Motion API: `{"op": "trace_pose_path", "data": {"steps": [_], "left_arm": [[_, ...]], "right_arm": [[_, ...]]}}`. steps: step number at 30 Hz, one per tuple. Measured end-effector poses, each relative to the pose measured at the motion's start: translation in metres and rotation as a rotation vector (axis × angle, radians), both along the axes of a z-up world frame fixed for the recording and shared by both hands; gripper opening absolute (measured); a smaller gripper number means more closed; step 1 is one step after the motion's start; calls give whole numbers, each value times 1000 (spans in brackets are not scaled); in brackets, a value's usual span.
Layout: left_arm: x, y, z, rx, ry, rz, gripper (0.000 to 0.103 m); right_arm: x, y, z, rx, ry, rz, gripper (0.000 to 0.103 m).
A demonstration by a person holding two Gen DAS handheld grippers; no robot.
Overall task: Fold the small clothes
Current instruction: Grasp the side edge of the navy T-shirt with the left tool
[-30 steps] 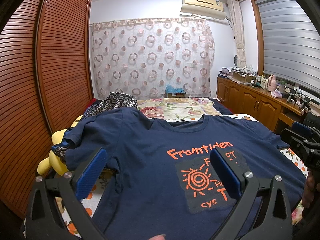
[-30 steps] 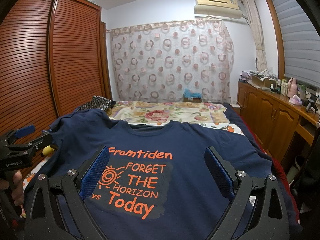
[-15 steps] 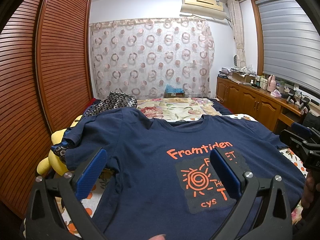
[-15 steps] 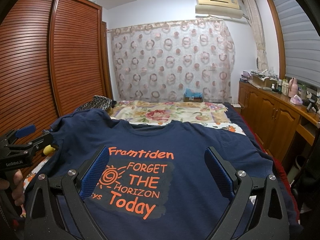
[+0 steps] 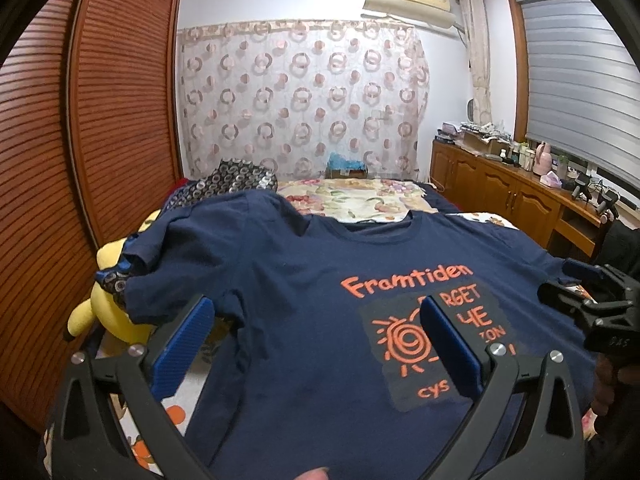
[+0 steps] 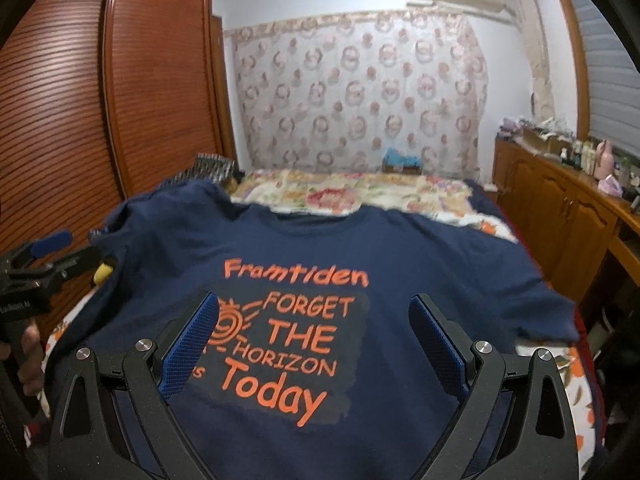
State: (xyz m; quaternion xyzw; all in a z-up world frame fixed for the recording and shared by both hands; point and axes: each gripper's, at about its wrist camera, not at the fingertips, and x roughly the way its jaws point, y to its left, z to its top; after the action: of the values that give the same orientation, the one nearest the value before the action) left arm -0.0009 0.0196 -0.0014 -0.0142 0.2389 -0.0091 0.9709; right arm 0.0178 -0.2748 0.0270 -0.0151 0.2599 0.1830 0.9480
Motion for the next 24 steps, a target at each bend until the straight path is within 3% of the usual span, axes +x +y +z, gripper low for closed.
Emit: {"op": "trace_pose_path", "data": {"steps": [10,16,21,24], "left_arm": [[12,50,-17,-7,51,27,103],[22,83,-14,24,65,45,103],[40,117,-2,39,81,56,95],[57,130,2,73,120,48,78]], "right_arm": [[25,17,-33,-3,153,71,98],[32,30,-36,-31,168,116,98],[37,42,-32,-52,158,161,98],[42,48,-31,-58,159,182,98]]}}
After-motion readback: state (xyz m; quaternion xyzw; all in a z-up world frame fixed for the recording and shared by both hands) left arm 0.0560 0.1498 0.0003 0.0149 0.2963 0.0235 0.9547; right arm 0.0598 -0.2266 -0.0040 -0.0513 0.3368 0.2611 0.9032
